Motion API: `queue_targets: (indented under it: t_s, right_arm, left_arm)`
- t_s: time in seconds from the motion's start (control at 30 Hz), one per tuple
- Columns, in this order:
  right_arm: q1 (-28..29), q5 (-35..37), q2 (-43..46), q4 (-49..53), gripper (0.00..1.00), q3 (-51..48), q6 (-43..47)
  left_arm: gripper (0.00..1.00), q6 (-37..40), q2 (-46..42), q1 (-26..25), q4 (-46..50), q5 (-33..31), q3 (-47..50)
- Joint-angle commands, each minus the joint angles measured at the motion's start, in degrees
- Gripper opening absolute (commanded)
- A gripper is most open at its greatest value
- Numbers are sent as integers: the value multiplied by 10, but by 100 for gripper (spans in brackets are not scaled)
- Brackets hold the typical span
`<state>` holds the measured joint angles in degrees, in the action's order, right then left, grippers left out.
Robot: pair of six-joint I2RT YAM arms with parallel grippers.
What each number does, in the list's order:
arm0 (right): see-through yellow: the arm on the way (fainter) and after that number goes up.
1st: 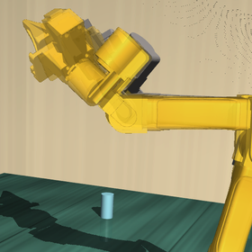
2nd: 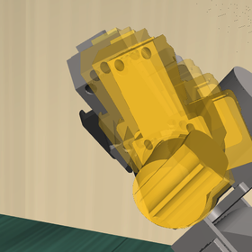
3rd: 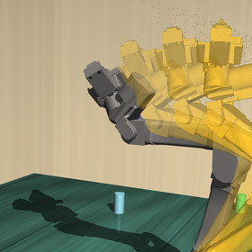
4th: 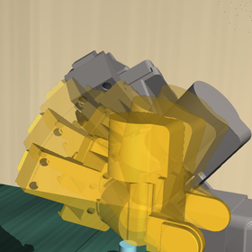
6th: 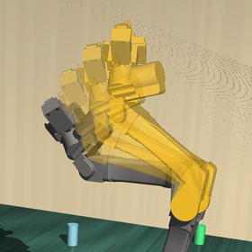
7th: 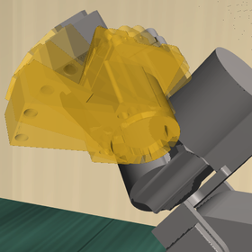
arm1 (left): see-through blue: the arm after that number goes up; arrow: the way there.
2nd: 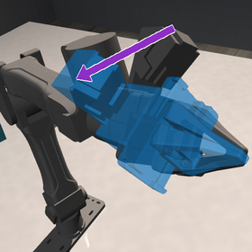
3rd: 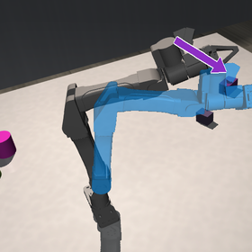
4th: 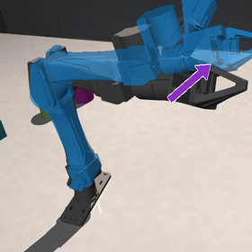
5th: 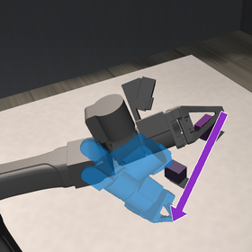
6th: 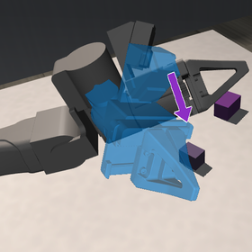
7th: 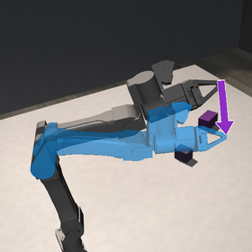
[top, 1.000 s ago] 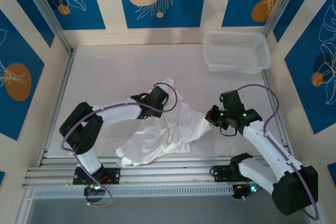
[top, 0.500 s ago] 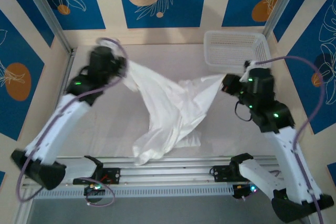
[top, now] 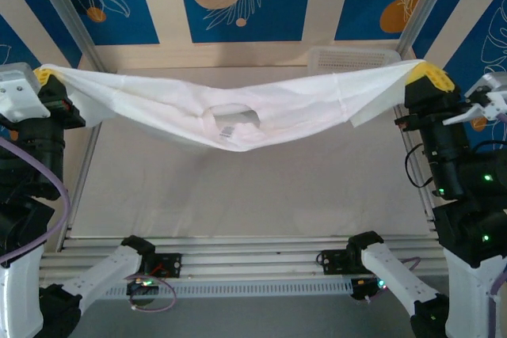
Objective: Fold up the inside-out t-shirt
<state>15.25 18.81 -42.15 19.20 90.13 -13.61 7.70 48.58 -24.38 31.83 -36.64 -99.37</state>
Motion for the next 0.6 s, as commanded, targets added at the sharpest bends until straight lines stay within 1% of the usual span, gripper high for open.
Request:
queue_targets:
  t_s: [0.0,0.13,0.23,0.3,0.37,0.47,0.57]
  right_arm:
    - [-3,8,3,-72,0,39,62]
    - [-3,3,-10,-81,0,75,78]
    - [-3,-12,-43,-65,0,118,82]
    - [-3,-18,-75,-42,0,150,83]
    - [-3,-25,-105,-35,0,161,94]
    - [-3,-20,-154,-28,0,155,100]
    - [-7,-35,-206,-22,0,129,96]
  left_arm:
    - [0,38,-15,4,-51,-21,-6]
    - [0,49,-17,4,-66,-17,-30]
    - [0,56,-1,4,-68,-6,-54]
    - [0,62,24,3,-59,-2,-76]
    - [0,65,58,4,-47,4,-93]
    - [0,64,113,5,-36,8,-97]
    - [0,51,173,9,-24,17,-80]
